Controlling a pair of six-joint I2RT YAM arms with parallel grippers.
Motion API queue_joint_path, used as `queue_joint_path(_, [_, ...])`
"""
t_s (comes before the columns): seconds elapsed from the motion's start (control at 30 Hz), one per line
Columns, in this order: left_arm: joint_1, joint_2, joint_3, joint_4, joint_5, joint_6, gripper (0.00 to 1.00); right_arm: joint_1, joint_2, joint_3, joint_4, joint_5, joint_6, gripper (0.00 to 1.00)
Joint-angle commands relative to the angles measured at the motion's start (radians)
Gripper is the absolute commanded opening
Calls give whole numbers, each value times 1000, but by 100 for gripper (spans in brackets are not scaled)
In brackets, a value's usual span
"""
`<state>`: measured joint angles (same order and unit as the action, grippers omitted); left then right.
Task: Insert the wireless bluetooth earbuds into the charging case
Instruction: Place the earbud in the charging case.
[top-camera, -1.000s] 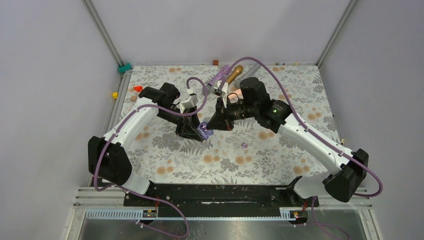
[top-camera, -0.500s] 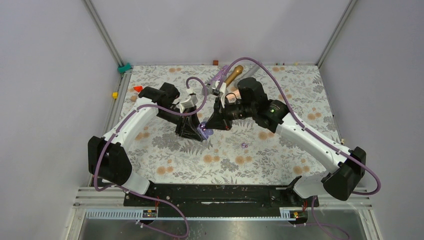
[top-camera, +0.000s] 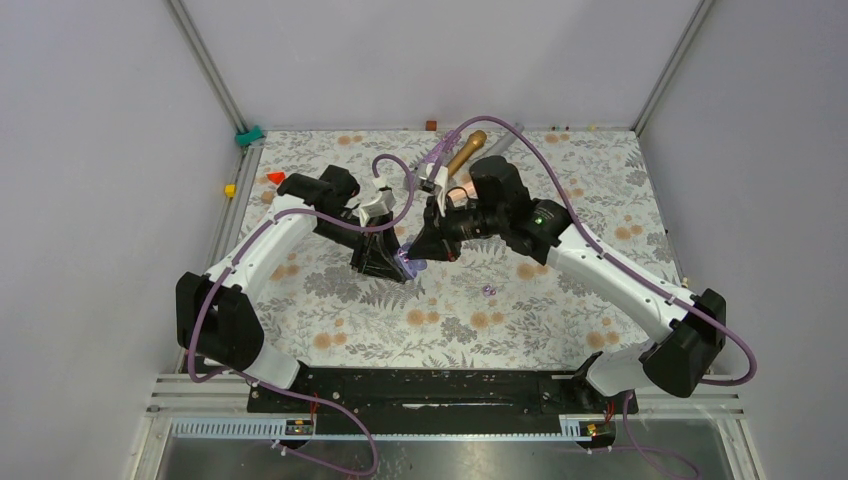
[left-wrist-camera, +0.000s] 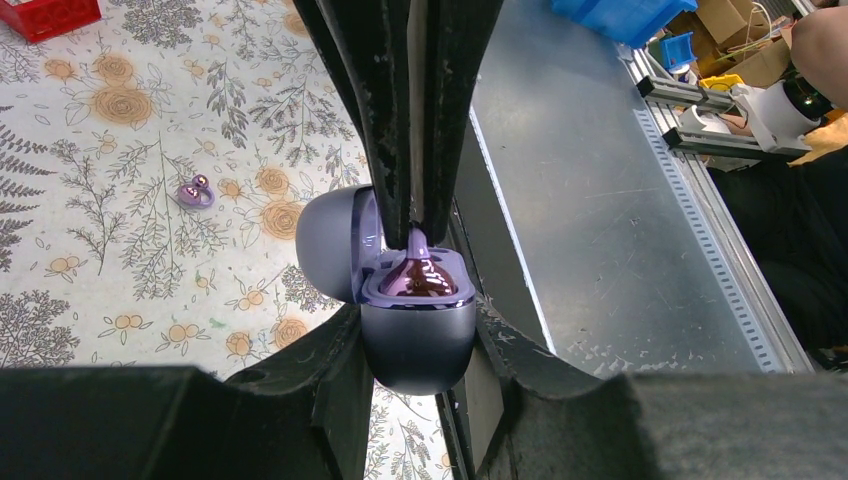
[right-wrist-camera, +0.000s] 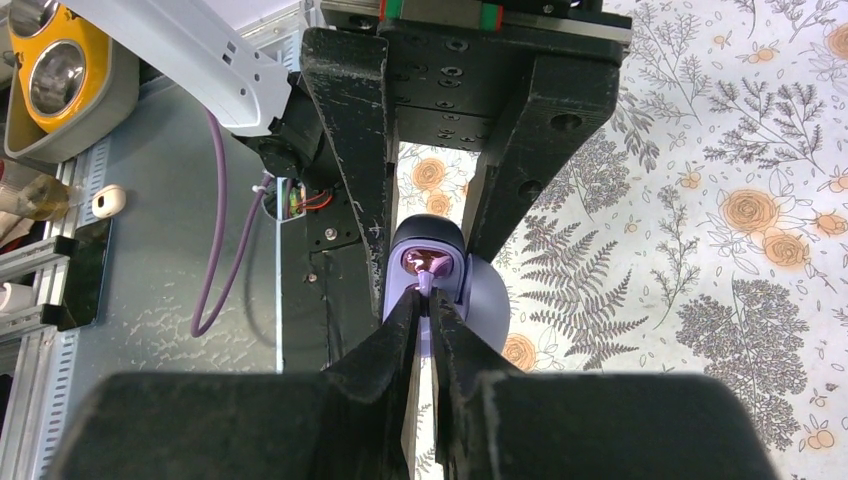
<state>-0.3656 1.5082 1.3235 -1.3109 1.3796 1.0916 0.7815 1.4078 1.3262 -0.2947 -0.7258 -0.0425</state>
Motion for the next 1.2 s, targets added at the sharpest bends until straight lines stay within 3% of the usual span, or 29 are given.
queue_joint_path(0.0, [-2, -8, 27, 3, 57, 40, 3, 14, 7, 10, 27, -9, 8, 10])
queue_joint_path(0.5, [-3, -13, 25, 3, 51, 44, 3, 13, -29, 73, -63, -18, -30, 33])
queue_joint_path(0.7, [-2, -19, 25, 4, 44, 42, 2, 2, -90, 148, -204, 2, -135, 38])
queue_joint_path(0.87, [-1, -27, 25, 4, 37, 42, 2, -32, -177, 152, -325, 110, -287, 43])
queue_joint_path(0.97, [0, -36, 28, -14, 32, 58, 2, -59, -254, 68, -347, 224, -382, 62])
queue_joint_path(1.1, [1, -30, 53, -88, 28, 138, 2, -85, -353, -106, -348, 366, -501, 98])
queue_joint_path(1.17, [5, -23, 65, -131, 29, 187, 1, -90, -381, -206, -342, 419, -548, 99])
